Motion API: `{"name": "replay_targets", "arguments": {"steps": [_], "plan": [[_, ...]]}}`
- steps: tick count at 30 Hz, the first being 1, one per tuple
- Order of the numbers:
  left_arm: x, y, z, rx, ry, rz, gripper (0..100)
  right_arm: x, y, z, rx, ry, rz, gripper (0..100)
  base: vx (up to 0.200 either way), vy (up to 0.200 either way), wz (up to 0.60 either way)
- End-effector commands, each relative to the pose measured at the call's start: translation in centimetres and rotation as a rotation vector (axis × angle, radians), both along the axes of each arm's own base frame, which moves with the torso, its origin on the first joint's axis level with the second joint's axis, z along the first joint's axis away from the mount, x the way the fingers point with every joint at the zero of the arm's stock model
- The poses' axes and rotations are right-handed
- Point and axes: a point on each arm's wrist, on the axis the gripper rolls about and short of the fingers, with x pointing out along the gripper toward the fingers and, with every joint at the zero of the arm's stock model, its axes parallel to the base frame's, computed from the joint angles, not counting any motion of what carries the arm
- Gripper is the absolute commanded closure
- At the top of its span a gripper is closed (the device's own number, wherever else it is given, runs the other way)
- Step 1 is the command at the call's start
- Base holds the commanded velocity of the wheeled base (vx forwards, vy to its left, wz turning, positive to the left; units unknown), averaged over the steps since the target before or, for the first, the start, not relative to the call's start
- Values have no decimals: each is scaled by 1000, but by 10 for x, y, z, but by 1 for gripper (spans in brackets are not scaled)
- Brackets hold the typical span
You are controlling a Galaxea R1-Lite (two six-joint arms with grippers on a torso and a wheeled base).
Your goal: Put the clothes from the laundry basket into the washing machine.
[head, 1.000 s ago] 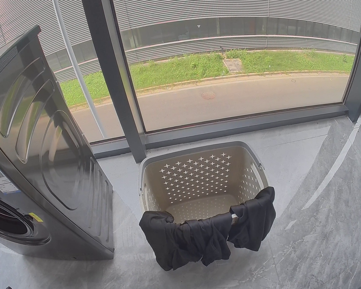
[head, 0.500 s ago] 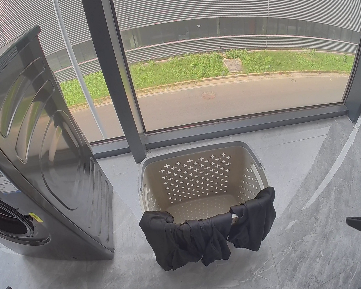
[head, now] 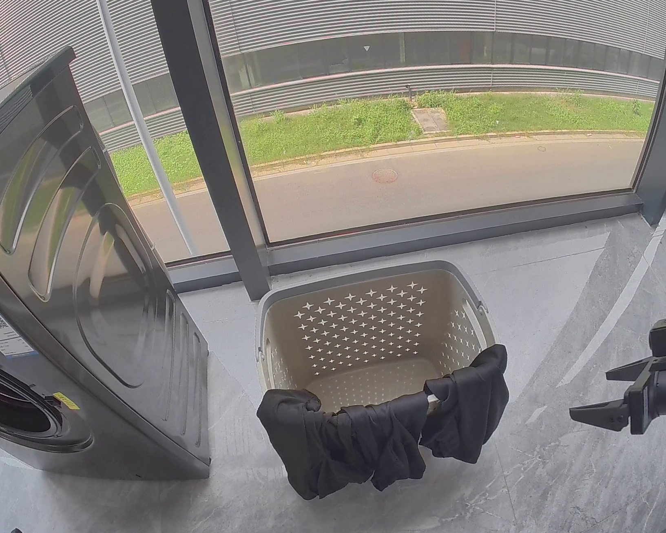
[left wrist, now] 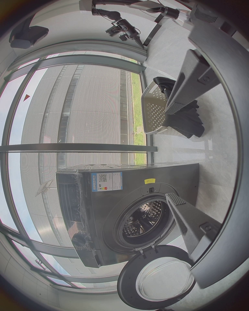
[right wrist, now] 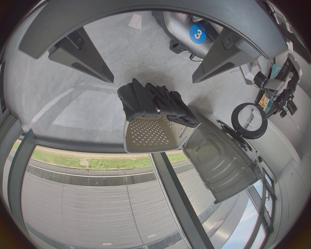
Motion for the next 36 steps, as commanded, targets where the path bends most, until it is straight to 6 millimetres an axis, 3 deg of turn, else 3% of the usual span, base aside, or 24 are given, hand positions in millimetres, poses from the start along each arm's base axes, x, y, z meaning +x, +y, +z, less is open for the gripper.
{"name": "replay_targets", "arguments": {"steps": [1,6,11,24,36], "plan": [[0,0,-5,-1,0,0,0,24,11,-30,-31,125,-27,0,0,0,0],[0,0,-5,-1,0,0,0,33,19,-38,-33,128,-55,0,0,0,0],[0,0,-5,-1,0,0,0,51,37,-66,-54,168,-147,0,0,0,0],[0,0,-5,-3,0,-1,0,79,47,-115,-77,123,-170,0,0,0,0],[0,0,-5,-1,0,0,0,99,66,-129,-66,52,-119,0,0,0,0]]}}
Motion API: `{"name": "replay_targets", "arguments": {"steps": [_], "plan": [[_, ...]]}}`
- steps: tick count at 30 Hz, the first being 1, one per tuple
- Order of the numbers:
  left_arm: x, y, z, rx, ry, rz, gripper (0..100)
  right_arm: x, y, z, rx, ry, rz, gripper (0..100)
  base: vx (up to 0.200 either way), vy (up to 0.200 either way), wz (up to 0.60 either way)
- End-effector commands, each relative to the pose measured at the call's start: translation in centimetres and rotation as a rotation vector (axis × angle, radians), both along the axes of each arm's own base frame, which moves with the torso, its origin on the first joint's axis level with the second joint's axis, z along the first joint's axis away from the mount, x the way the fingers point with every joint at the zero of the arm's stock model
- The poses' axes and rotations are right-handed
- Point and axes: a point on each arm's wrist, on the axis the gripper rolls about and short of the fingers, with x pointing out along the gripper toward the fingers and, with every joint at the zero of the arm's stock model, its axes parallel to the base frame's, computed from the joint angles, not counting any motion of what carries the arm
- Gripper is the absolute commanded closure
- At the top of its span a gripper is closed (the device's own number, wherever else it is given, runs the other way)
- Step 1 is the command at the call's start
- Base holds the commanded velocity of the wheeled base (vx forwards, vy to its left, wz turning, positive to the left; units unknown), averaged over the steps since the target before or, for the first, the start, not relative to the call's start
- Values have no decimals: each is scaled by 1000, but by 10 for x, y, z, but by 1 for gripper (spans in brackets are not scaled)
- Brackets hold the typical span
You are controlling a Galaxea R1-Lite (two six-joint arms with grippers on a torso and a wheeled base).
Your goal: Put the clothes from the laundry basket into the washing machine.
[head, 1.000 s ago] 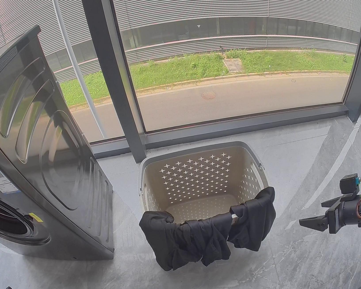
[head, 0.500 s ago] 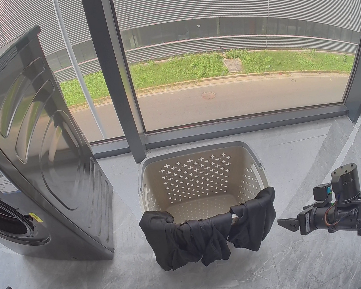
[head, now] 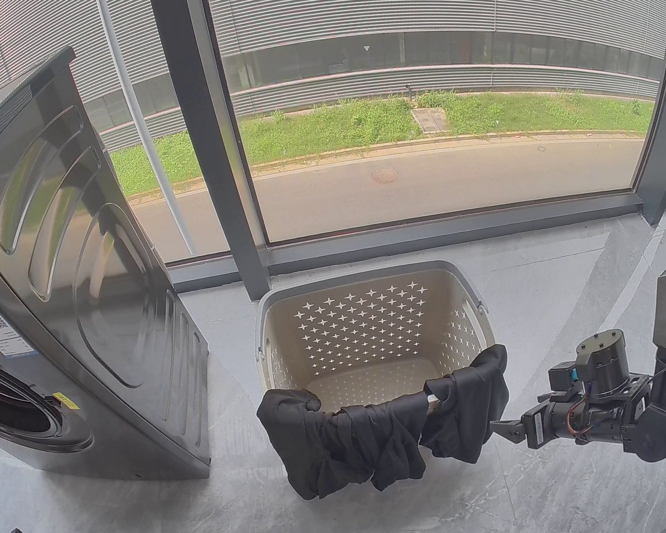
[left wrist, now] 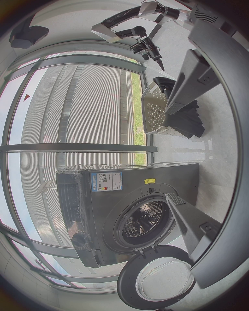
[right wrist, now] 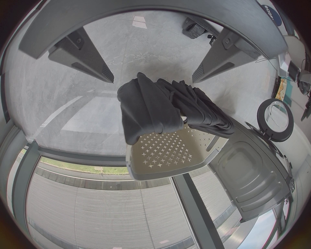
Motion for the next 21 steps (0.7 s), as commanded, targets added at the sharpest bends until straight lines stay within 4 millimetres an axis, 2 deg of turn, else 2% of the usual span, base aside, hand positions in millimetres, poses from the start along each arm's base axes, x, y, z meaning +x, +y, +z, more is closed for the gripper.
{"name": "replay_targets", "arguments": {"steps": [1,11,21], "plan": [[0,0,-5,-1,0,-1,0,11,11,-14,-7,10,25,0,0,0,0],[0,0,-5,-1,0,1,0,37,27,-25,11,-32,41,0,0,0,0],[0,0,-5,0,0,1,0,51,33,-34,22,-64,39,0,0,0,0]]}}
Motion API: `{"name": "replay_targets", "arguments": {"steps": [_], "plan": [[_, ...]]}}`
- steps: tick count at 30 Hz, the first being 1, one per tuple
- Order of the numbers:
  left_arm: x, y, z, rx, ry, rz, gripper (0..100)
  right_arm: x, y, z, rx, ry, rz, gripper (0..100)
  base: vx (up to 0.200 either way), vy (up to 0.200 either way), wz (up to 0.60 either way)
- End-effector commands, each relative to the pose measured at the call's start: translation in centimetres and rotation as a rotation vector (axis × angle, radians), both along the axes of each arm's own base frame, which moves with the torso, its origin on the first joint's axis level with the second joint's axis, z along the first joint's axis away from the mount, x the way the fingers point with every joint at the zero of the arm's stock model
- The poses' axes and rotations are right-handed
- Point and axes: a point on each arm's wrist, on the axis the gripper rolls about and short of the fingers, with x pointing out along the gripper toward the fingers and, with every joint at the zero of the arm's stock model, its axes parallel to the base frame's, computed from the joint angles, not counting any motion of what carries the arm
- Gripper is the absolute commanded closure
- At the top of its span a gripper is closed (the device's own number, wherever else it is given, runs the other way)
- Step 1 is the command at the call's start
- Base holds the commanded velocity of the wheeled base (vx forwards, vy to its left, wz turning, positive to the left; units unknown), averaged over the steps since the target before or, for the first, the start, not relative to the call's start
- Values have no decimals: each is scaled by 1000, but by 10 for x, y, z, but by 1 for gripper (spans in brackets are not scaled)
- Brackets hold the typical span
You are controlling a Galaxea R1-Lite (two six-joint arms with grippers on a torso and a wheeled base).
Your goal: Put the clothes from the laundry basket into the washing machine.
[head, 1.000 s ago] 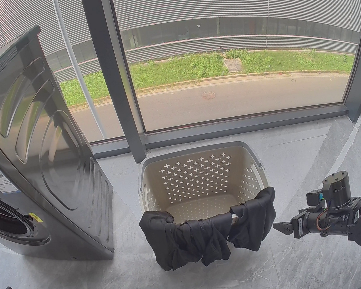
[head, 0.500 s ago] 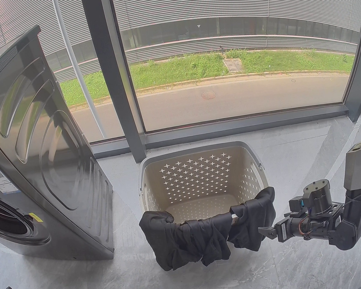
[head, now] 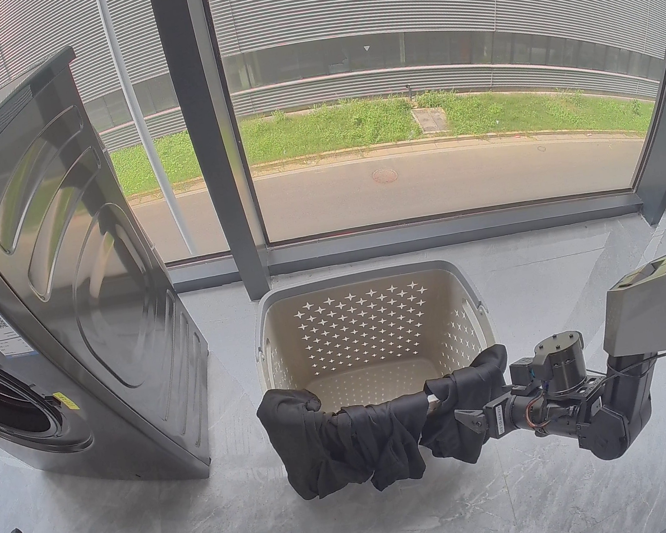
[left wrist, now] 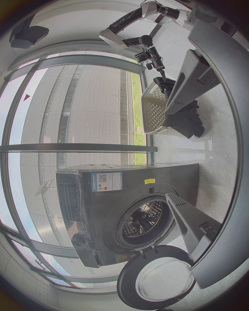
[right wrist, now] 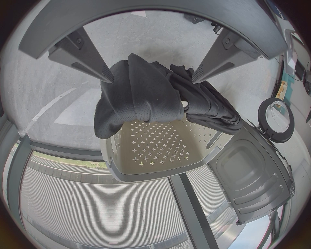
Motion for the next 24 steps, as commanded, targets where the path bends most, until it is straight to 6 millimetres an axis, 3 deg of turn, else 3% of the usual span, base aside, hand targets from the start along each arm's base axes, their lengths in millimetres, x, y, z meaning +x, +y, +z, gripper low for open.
{"name": "replay_targets", "arguments": {"steps": [1,6,7,17,24], "plan": [[0,0,-5,-1,0,1,0,4,2,-6,-1,0,0,0,0,0,0],[0,0,-5,0,0,1,0,4,2,-6,-15,-7,-22,0,0,0,0],[0,0,-5,0,0,-1,0,4,2,-6,-16,-6,-20,100,0,0,0],[0,0,-5,-1,0,-1,0,-3,6,-5,-9,-13,0,100,0,0,0],[0,0,-5,-1,0,1,0,-24,6,-5,-3,-19,29,100,0,0,0]]}}
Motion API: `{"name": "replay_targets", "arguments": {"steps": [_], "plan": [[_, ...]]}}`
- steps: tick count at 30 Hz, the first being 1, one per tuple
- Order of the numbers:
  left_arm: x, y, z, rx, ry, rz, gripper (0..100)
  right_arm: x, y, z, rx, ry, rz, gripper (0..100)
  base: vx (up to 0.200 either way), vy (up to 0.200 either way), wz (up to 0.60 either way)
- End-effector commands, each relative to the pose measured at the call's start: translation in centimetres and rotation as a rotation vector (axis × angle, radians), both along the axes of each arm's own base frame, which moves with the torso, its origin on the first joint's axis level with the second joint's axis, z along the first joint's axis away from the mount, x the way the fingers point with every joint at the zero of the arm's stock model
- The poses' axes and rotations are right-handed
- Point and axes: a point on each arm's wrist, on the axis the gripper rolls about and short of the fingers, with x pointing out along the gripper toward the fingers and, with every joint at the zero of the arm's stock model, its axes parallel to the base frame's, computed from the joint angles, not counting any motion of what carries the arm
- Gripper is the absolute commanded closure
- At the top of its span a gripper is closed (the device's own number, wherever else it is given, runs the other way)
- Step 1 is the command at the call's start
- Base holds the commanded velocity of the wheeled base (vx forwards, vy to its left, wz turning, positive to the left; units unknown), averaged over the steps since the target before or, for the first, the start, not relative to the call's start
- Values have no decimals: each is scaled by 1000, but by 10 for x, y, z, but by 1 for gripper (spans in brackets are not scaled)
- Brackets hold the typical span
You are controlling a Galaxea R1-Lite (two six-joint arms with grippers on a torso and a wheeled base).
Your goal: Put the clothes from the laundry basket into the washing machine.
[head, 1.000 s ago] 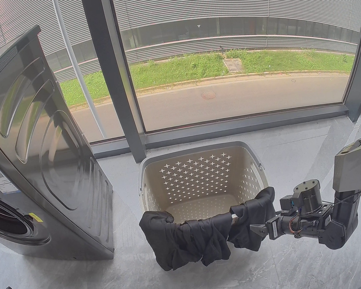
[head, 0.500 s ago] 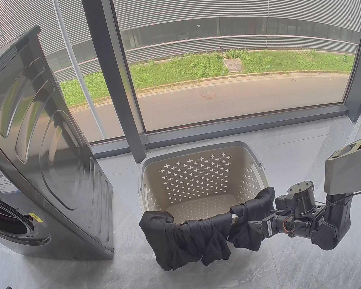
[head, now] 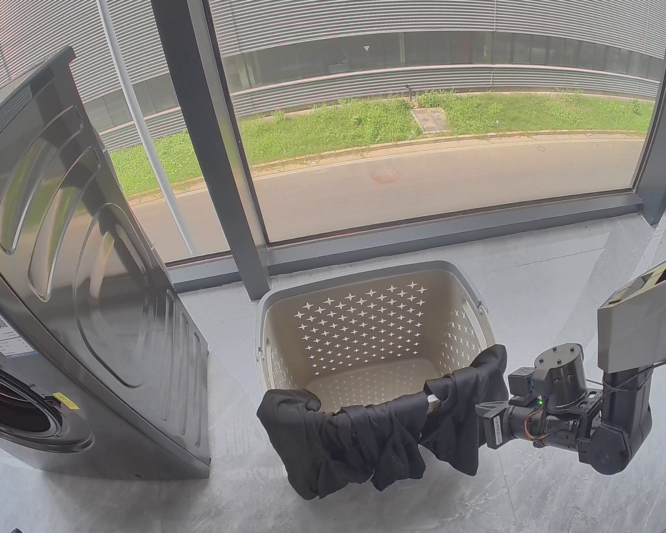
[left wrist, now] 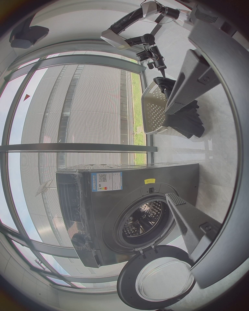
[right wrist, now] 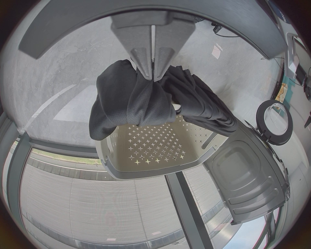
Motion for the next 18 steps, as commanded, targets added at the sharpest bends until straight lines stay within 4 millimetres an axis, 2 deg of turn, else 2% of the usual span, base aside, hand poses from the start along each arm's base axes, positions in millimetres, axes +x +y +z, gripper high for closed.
{"name": "replay_targets", "arguments": {"steps": [1,10,11,18], "plan": [[0,0,-5,-1,0,1,0,-13,-1,0,-4,11,17,100,0,0,0],[0,0,-5,-1,0,1,0,-13,-2,1,2,-7,13,100,0,0,0],[0,0,-5,-1,0,1,0,-13,-2,1,2,-8,13,0,0,0,0],[0,0,-5,1,0,1,0,-10,-4,2,10,-18,2,0,0,0,0]]}}
